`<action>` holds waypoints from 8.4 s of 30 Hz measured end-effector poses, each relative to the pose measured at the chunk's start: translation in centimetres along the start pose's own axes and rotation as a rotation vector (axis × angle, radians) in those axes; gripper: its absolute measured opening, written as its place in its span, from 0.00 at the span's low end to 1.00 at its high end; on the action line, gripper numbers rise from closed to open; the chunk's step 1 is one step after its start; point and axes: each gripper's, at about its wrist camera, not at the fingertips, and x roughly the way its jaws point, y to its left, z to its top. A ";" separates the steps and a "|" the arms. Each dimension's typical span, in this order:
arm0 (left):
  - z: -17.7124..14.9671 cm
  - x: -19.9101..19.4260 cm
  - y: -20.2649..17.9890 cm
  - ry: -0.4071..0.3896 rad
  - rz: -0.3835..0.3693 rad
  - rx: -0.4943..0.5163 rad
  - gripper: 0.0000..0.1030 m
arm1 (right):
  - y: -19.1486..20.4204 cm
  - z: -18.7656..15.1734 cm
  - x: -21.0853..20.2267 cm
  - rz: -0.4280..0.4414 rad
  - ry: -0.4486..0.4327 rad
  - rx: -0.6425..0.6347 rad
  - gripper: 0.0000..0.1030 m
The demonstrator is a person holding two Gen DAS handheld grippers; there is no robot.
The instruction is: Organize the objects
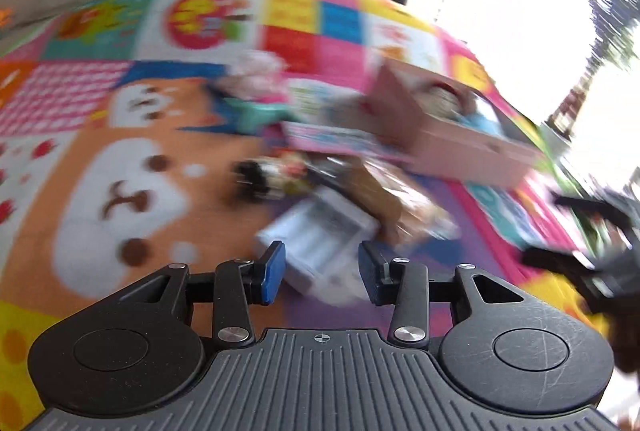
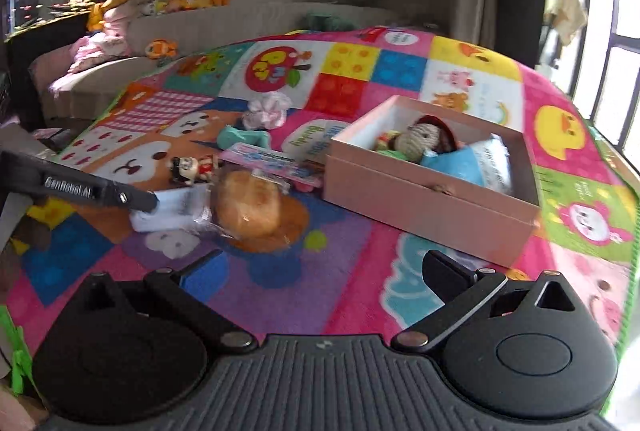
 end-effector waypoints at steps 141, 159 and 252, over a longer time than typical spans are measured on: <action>8.0 4.6 -6.4 -0.058 -0.097 0.119 0.51 | -7.2 3.7 -1.2 0.008 0.009 0.066 0.59; 11.8 13.0 -10.6 -0.148 -0.126 0.058 0.49 | -15.2 7.2 -3.0 -0.193 -0.107 0.276 0.59; 4.8 5.6 -8.3 0.114 -0.189 0.510 0.36 | -6.2 -2.5 5.5 -0.128 0.143 0.248 1.00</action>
